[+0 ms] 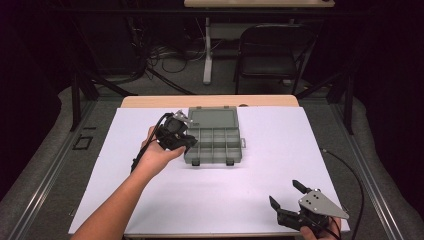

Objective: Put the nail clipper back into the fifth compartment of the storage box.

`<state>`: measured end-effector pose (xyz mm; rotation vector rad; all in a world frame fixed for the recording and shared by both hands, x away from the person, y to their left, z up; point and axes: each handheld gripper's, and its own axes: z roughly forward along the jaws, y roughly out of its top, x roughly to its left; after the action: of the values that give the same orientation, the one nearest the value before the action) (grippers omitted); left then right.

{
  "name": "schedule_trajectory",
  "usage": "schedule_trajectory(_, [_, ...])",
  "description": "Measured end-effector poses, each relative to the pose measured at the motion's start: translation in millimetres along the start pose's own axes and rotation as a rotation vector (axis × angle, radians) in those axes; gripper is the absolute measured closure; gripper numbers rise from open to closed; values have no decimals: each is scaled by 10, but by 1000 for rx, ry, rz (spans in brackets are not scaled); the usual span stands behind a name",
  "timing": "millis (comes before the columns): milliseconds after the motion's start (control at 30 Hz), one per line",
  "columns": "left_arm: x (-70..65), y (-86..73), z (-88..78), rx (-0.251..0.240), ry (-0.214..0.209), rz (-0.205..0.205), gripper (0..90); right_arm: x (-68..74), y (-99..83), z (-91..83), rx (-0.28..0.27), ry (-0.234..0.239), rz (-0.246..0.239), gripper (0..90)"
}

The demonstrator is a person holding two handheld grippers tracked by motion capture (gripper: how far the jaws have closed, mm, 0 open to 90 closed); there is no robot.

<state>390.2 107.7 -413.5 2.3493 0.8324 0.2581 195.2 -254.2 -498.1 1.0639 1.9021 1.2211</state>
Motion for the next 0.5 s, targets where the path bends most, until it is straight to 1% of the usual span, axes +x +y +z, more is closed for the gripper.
schedule_trajectory(267, [84, 10, 33, -9, 24, -37, 801, -4, -1, 2, -1, 1, 0, 148])
schedule_trajectory(500, [151, 32, 102, -17, 43, -76, 801, -2, -2, 3, 2, 3, -3, 148])
